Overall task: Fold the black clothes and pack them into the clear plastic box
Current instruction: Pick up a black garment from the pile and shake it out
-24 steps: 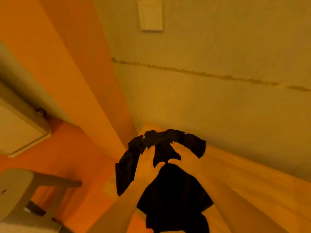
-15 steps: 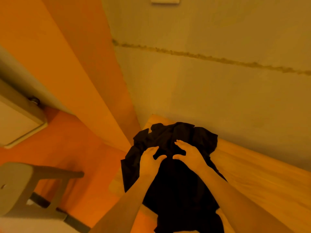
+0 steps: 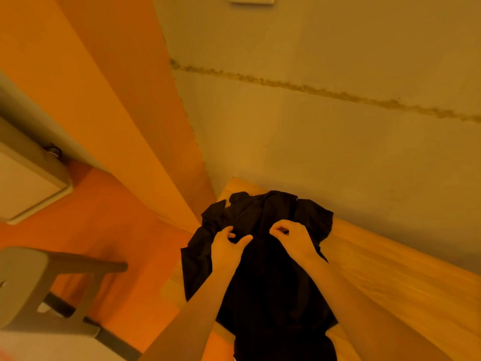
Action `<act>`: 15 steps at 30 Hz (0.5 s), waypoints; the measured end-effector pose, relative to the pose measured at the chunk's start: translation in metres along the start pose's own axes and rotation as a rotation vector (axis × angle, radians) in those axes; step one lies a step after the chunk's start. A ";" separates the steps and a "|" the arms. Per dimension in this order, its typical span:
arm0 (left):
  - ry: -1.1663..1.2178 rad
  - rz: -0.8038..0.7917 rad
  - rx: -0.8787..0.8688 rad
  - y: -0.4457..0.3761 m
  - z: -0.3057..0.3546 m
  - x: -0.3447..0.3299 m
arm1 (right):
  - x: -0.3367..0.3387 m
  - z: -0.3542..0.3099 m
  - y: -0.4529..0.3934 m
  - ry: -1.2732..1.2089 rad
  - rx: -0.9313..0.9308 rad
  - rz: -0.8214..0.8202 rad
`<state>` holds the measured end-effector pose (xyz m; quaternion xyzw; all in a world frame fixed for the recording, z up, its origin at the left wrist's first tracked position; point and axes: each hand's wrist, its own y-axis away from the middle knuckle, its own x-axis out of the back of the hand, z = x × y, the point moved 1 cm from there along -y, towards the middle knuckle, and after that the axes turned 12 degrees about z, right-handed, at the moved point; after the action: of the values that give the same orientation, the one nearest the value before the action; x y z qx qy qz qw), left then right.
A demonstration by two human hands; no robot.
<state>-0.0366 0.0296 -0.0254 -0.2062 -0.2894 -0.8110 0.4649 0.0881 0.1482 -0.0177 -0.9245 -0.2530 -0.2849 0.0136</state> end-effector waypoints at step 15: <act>0.207 -0.224 -0.364 0.011 0.115 0.054 | 0.063 -0.094 -0.022 -0.236 0.086 -0.457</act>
<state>-0.0453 0.0667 0.0966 -0.1687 -0.1103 -0.9131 0.3543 0.0736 0.1810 0.0919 -0.8686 -0.4671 -0.1599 -0.0415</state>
